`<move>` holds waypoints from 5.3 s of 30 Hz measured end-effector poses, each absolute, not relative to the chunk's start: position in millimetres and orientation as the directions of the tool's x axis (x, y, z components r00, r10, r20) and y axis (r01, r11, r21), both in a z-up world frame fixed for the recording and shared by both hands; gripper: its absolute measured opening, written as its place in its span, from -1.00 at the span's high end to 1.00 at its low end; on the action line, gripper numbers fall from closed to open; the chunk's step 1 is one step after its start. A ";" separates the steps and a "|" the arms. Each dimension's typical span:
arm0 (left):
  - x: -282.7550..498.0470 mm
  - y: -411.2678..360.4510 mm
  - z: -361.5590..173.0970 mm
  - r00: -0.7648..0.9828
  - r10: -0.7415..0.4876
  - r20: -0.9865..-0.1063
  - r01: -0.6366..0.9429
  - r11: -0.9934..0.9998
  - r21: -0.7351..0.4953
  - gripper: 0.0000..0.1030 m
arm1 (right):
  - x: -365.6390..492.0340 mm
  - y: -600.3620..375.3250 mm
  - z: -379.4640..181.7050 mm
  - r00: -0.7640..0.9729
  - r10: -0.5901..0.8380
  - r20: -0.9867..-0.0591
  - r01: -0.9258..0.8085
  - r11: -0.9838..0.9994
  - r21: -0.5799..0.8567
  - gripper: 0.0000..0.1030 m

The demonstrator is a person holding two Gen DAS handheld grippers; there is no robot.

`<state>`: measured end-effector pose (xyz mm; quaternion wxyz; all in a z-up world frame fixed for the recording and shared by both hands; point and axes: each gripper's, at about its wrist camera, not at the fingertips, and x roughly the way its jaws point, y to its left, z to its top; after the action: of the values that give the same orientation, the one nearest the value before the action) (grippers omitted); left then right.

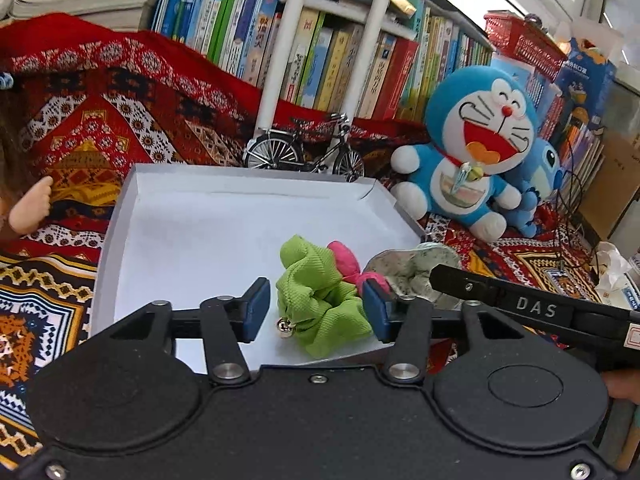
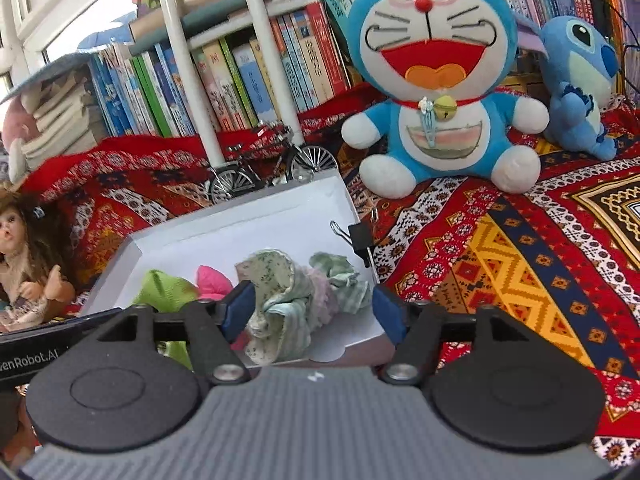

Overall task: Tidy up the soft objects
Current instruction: 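Lower both items into the white box and open both tools, then move the left tool to the white foam cube while the right tool moves to the gold bow, then grasp the white foam cube with the left tool while the right tool grasps the gold sequined bow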

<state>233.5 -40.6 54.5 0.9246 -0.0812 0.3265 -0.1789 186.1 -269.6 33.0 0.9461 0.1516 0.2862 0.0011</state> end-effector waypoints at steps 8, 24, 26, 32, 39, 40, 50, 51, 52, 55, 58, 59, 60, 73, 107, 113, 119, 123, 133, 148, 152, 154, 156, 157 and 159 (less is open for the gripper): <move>202.7 -30.9 73.4 0.751 -0.392 -0.531 0.299 0.919 -0.256 -0.46 | 156.7 -266.6 57.9 0.866 0.081 -0.494 0.064 0.961 0.270 -0.70; 120.4 -6.8 85.0 0.779 -0.415 -0.470 0.349 0.910 -0.225 -0.61 | 74.4 -244.0 70.9 0.913 0.112 -0.393 -0.021 0.973 0.229 -0.82; 110.3 -3.0 84.7 0.785 -0.414 -0.460 0.349 0.910 -0.224 -0.62 | 65.4 -241.0 70.4 0.917 0.118 -0.382 -0.030 0.973 0.228 -0.82; 85.6 9.3 82.5 0.802 -0.406 -0.438 0.348 0.914 -0.210 -0.64 | 39.1 -235.1 66.1 0.925 0.103 -0.366 -0.027 0.978 0.207 -0.87; 57.1 18.8 75.5 0.827 -0.379 -0.416 0.337 0.925 -0.175 -0.69 | 13.5 -229.2 56.6 0.926 0.089 -0.367 -0.022 0.983 0.182 -0.88; 53.5 20.4 74.1 0.829 -0.377 -0.413 0.335 0.926 -0.173 -0.69 | 10.3 -228.8 55.2 0.926 0.089 -0.367 -0.021 0.983 0.184 -0.88; 23.2 34.7 58.8 0.848 -0.343 -0.405 0.308 0.939 -0.149 -0.71 | -19.2 -215.5 41.9 0.928 0.099 -0.359 -0.057 0.991 0.124 -0.92; 20.5 35.4 57.2 0.851 -0.336 -0.404 0.304 0.942 -0.142 -0.71 | -21.3 -213.7 40.8 0.928 0.101 -0.358 -0.062 0.991 0.119 -0.93; 19.2 36.0 56.3 0.853 -0.331 -0.404 0.302 0.944 -0.135 -0.71 | -23.6 -212.2 39.4 0.928 0.104 -0.357 -0.068 0.991 0.113 -0.94; 12.0 38.7 53.0 0.862 -0.314 -0.398 0.294 0.949 -0.112 -0.73 | -29.2 -207.8 35.9 0.928 0.109 -0.355 -0.080 0.992 0.095 -0.99; 5.5 41.3 49.4 0.867 -0.303 -0.395 0.288 0.952 -0.099 -0.75 | -34.6 -203.6 33.4 0.929 0.115 -0.351 -0.094 0.993 0.076 -1.00; 3.2 41.6 47.8 0.868 -0.301 -0.395 0.287 0.953 -0.094 -0.75 | -36.4 -202.3 32.5 0.929 0.118 -0.350 -0.099 0.993 0.072 -1.00; 1.8 42.2 46.9 0.868 -0.299 -0.396 0.288 0.953 -0.090 -0.75 | -37.9 -201.2 31.7 0.929 0.121 -0.349 -0.103 0.992 0.070 -1.00; -9.7 42.9 31.7 0.867 -0.284 -0.408 0.288 0.956 -0.054 -0.78 | -53.1 -187.3 19.8 0.927 0.137 -0.350 -0.146 0.989 0.000 -1.00; 18.1 81.8 14.7 0.878 -0.110 -0.466 0.070 0.992 -0.103 -0.80 | -42.6 -173.0 0.1 0.893 0.160 -0.420 -0.179 0.984 -0.008 -1.00; 14.6 87.1 13.4 0.863 -0.132 -0.488 0.078 0.989 -0.130 -0.61 | -41.0 -172.2 -1.7 0.889 0.166 -0.428 -0.182 0.983 0.004 -1.00; 18.9 80.9 16.3 0.867 -0.124 -0.483 0.063 0.988 -0.139 -0.65 | -39.8 -169.4 -2.5 0.886 0.172 -0.430 -0.187 0.982 0.008 -1.00; 27.0 70.3 16.3 0.871 -0.097 -0.482 0.038 0.991 -0.132 -0.70 | -39.1 -165.7 -3.1 0.885 0.173 -0.432 -0.192 0.981 0.000 -1.00; 43.5 57.3 12.2 0.852 -0.051 -0.521 -0.024 0.990 -0.137 -0.66 | -38.0 -161.5 -6.0 0.891 0.152 -0.427 -0.171 0.985 -0.007 -1.00; 35.0 55.9 20.3 0.869 -0.040 -0.494 -0.002 0.997 -0.084 -0.37 | -33.7 -160.5 -11.0 0.877 0.156 -0.455 -0.167 0.986 0.015 -0.53; 32.6 55.8 27.1 0.879 -0.048 -0.474 0.013 0.997 -0.078 -0.37 | -34.4 -160.5 -11.2 0.876 0.153 -0.457 -0.163 0.986 0.016 -0.30; 32.1 55.6 30.1 0.882 -0.055 -0.468 0.020 0.997 -0.079 -0.37 | -34.9 -160.4 -10.6 0.877 0.150 -0.456 -0.161 0.987 0.014 -0.12; 32.0 55.3 32.7 0.883 -0.064 -0.466 0.030 0.996 -0.080 -0.37 | -35.4 -161.0 -9.3 0.877 0.154 -0.455 -0.163 0.986 0.019 -0.08; 32.1 54.9 33.7 0.883 -0.069 -0.465 0.036 0.996 -0.079 -0.37 | -35.8 -161.2 -8.3 0.878 0.156 -0.454 -0.163 0.986 0.023 -0.06; 32.3 54.1 35.5 0.885 -0.072 -0.461 0.043 0.996 -0.073 -0.37 | -37.4 -161.9 -5.5 0.881 0.163 -0.445 -0.167 0.985 0.029 -0.03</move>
<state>32.3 54.1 35.5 0.9702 -0.0305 0.2384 -0.0295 -37.4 -161.9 -5.5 0.9697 -0.0049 0.2290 0.0851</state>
